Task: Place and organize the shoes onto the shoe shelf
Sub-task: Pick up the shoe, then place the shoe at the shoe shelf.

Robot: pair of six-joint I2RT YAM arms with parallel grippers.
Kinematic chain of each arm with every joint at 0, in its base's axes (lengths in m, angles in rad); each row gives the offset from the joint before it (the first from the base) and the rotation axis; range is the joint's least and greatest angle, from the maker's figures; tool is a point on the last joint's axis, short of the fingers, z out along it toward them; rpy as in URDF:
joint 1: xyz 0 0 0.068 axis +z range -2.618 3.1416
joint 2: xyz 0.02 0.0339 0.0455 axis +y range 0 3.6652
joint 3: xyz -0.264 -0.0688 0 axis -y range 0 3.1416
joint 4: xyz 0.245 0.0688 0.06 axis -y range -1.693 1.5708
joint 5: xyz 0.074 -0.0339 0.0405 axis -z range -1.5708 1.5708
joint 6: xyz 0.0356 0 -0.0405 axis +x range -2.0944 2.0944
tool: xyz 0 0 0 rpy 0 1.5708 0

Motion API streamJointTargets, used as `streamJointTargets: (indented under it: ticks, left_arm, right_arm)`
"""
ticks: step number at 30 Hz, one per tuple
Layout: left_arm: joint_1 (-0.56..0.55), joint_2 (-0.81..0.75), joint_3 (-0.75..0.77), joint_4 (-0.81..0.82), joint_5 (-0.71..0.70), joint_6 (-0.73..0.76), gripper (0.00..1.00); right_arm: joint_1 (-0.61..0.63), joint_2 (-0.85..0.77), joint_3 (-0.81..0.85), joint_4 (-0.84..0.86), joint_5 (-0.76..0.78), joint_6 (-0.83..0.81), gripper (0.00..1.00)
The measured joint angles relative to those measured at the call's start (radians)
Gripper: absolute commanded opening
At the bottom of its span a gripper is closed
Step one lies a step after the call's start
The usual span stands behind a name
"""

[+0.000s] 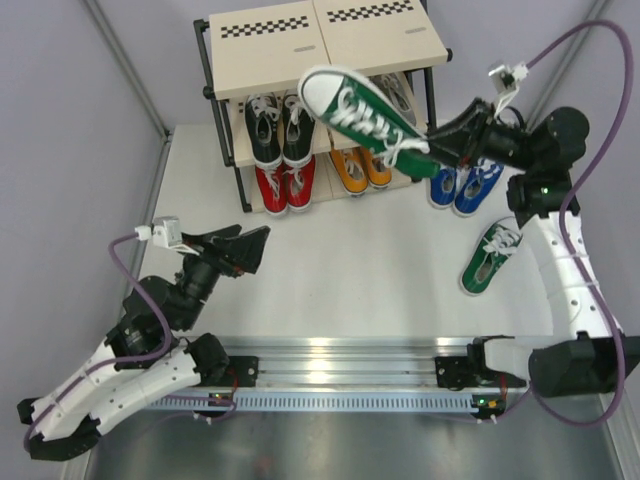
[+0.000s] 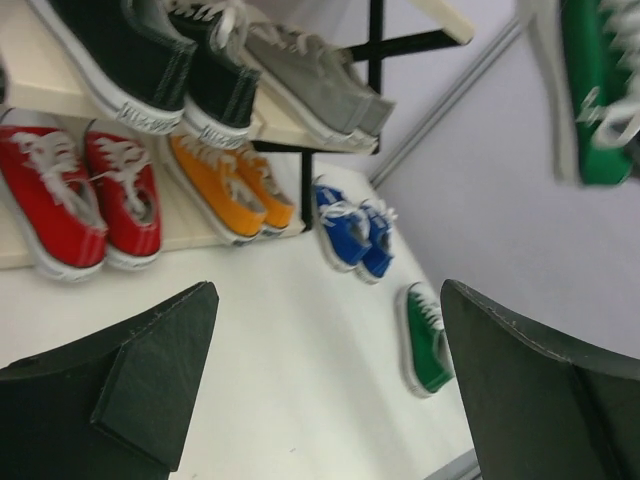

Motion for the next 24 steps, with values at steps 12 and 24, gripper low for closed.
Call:
streamJointTargets:
  ticks: [12, 24]
  left_arm:
    - [0.000, -0.077, -0.002, -0.310, 0.017, 0.121, 0.98]
    - [0.000, -0.182, -0.075, -0.358, 0.033, 0.119, 0.98]
  right_arm:
    - [0.007, 0.474, 0.660, -0.130, 0.388, 0.101, 0.00]
    - [0.060, 0.660, 0.883, -0.411, 0.688, 0.113, 0.00]
